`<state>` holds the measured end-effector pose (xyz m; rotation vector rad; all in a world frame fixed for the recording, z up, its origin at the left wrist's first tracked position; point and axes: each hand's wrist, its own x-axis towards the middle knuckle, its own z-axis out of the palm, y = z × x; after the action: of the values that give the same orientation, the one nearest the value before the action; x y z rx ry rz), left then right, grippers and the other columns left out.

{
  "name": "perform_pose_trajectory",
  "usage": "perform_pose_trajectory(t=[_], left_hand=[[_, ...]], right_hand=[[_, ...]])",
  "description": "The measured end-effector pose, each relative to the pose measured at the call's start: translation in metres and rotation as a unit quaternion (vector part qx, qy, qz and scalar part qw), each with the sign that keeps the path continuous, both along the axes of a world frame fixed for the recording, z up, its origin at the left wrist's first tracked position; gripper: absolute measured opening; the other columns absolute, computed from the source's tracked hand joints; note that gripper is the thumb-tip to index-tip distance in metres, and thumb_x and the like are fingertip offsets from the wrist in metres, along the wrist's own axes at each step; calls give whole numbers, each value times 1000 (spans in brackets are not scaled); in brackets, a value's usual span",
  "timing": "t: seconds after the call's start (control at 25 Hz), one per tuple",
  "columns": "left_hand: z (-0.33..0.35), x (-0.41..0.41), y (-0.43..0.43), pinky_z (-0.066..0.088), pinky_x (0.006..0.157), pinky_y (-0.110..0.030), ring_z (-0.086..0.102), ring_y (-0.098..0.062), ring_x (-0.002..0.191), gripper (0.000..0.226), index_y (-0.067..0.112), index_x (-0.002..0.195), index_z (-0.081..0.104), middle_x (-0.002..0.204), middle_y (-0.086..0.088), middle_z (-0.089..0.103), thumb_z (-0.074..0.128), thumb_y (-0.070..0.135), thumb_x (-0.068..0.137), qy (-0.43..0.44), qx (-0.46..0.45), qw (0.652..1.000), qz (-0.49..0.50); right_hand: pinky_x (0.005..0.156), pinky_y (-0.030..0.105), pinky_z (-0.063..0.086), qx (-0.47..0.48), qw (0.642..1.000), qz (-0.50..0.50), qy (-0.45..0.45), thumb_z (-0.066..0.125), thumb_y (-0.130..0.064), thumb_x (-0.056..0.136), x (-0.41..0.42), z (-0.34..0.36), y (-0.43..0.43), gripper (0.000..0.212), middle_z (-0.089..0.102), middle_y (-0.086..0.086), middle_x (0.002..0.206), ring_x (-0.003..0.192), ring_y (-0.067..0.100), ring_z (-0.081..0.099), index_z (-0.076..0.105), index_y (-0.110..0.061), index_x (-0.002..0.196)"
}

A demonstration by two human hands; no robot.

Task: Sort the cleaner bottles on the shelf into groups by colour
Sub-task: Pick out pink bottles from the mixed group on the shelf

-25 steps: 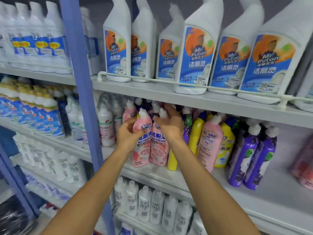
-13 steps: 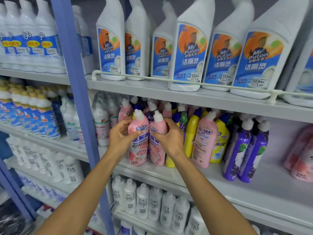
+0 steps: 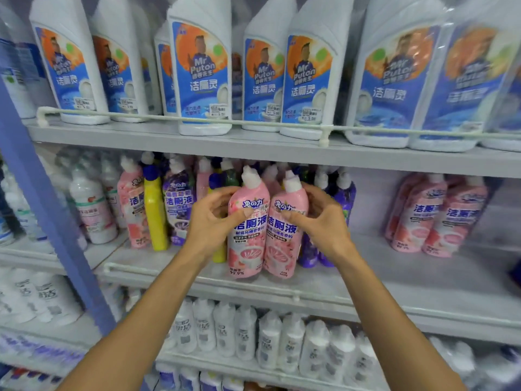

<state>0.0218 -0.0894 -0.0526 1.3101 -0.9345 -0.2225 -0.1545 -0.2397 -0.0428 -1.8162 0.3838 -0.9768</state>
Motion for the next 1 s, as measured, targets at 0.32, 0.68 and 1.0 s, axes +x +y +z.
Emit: perform_pose_trajectory(t=[0.32,0.68,1.0], left_hand=[[-34,-114,-131,57,96,-45,70,-22,108,46,17,115,70,112,-2,76,86,3,75,52,11,994,-92],[-87,-146,-157,60,88,-37,73,-15,101,48,20,121,65,109,4,77,85,9,78,29,90,992,-85],[-89,-207,-216,56,83,-20,72,-9,103,44,14,122,64,112,4,76,82,8,82,29,121,982,-142]], right_hand=[[95,43,58,-1,994,-106,40,85,-13,80,-138,-20,-93,54,75,-7,110,102,11,71,59,-36,121],[89,32,60,28,990,-121,71,87,-28,79,-188,-93,-126,56,72,-6,116,104,7,70,57,-17,125],[89,19,56,11,988,-130,78,76,-17,89,-267,-88,-180,45,73,-11,119,107,4,70,60,-15,131]])
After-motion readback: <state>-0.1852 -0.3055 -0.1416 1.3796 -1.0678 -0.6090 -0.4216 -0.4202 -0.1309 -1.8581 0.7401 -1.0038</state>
